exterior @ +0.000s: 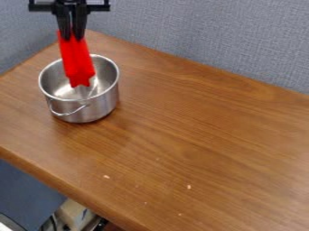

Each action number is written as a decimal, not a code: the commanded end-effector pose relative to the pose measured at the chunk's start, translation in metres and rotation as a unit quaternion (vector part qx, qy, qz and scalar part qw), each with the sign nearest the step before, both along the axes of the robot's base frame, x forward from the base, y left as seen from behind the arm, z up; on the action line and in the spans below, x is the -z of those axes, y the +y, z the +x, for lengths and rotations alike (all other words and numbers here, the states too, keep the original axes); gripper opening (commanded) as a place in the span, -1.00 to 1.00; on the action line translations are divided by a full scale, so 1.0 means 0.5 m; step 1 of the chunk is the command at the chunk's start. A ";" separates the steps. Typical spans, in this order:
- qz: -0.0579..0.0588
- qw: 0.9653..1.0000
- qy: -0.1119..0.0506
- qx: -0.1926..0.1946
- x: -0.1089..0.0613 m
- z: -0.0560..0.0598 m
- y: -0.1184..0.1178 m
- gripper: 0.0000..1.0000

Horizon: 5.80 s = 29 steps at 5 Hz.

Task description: Put the red object in the metal pot

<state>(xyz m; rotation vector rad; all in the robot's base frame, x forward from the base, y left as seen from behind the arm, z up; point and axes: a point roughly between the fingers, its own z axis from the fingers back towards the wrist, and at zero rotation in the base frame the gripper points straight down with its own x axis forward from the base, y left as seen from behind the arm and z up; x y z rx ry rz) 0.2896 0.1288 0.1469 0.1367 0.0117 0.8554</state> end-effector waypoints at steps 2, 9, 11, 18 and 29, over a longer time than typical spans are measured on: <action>0.022 1.000 -0.007 -0.013 0.027 0.001 0.041 -1.00; 0.031 0.999 0.028 -0.012 0.003 0.041 0.042 1.00; 0.034 0.999 0.037 -0.008 0.015 0.024 0.061 1.00; 0.023 0.998 0.046 0.045 -0.034 0.008 0.000 1.00; 0.029 0.995 0.058 0.072 -0.032 0.064 -0.023 1.00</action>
